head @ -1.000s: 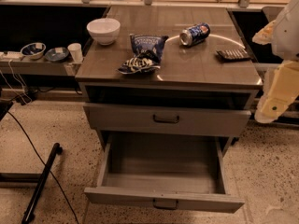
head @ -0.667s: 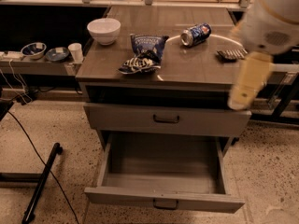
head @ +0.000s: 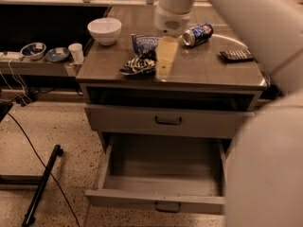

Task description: Place blue chip bag into middle drawer

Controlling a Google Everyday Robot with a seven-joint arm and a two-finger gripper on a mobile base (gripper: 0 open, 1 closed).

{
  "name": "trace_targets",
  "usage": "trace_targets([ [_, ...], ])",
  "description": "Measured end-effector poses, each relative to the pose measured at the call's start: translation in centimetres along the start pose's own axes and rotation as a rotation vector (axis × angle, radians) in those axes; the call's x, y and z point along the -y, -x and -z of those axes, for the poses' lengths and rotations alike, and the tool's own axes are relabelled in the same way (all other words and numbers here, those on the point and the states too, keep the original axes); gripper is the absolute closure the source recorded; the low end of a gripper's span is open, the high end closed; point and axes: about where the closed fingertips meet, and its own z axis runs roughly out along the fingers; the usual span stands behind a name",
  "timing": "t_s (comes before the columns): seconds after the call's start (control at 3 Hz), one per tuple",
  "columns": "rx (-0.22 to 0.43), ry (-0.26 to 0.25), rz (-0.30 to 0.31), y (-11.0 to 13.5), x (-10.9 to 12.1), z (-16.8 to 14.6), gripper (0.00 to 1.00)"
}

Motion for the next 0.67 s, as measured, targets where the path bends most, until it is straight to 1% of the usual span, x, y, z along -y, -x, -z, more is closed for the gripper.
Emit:
trace_targets([
  [0.33, -0.017, 0.026, 0.036, 6.1, 4.8, -5.1, 0.0],
  [0.67, 0.027, -0.025, 0.038, 8.3, 7.0, -4.9, 0.0],
])
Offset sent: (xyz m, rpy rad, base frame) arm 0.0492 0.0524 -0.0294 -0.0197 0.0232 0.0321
